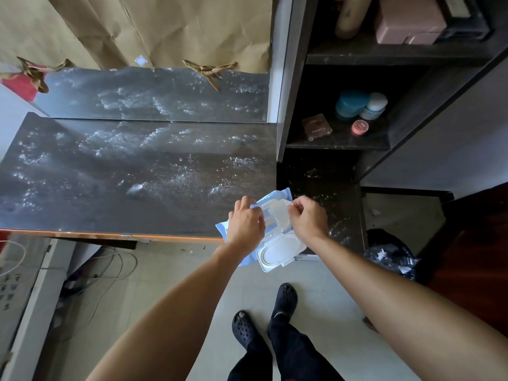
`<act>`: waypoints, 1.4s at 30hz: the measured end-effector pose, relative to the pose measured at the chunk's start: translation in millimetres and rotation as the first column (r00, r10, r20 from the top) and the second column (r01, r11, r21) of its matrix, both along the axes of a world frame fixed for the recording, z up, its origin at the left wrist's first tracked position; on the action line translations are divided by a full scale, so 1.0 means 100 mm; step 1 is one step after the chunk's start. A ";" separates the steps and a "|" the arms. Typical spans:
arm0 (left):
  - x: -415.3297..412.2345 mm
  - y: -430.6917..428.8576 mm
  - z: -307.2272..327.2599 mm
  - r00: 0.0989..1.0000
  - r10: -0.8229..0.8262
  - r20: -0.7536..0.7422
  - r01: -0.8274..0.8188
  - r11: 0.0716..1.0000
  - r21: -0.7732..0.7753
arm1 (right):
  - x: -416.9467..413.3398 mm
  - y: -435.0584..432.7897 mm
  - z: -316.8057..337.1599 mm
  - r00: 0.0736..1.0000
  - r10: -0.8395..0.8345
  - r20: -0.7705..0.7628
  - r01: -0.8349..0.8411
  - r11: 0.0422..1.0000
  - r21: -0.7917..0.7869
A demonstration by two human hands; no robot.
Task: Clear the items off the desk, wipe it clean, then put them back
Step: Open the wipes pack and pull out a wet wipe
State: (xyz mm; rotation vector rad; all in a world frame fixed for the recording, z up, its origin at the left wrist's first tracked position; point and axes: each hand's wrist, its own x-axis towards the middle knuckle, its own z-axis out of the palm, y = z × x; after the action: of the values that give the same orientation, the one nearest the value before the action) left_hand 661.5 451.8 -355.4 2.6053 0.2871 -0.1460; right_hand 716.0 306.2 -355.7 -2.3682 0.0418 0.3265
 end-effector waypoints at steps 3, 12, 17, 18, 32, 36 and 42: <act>0.01 0.04 0.03 0.992 0.115 0.050 -0.102 0.974 -0.204 | 0.00 0.01 0.01 1.000 0.011 0.009 -0.011 1.000 -0.005; 0.11 0.45 0.40 0.754 0.611 -0.241 -0.515 0.322 -0.794 | 0.04 0.01 0.00 1.000 -0.012 -0.018 0.011 0.999 -0.036; -0.03 0.83 0.64 0.714 0.693 -0.093 -0.524 0.443 -0.727 | 0.01 0.04 0.07 0.999 0.034 0.020 -0.032 0.995 -0.093; -0.09 0.87 0.64 0.742 0.668 -0.060 -0.531 0.529 -0.662 | -0.01 0.05 0.11 0.998 0.050 0.042 -0.046 0.996 -0.077; -0.75 0.72 0.06 0.874 0.352 -0.334 -0.417 0.897 -0.145 | -0.43 0.33 0.12 0.755 0.656 0.019 -0.642 0.744 -0.184; -0.69 0.67 0.06 0.863 0.344 -0.370 -0.427 0.887 -0.173 | -0.27 -0.10 0.33 0.981 0.170 0.089 -0.141 0.953 -0.268; -0.64 0.61 0.06 0.854 0.307 -0.421 -0.437 0.862 -0.257 | -0.39 -0.14 0.69 0.840 -0.084 -0.537 0.286 0.908 0.305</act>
State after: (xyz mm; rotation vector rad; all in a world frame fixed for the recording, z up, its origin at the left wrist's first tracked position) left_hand 597.9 512.6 -349.6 2.1081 0.8267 -0.5006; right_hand 677.1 292.0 -286.6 -1.8186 0.4283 0.7912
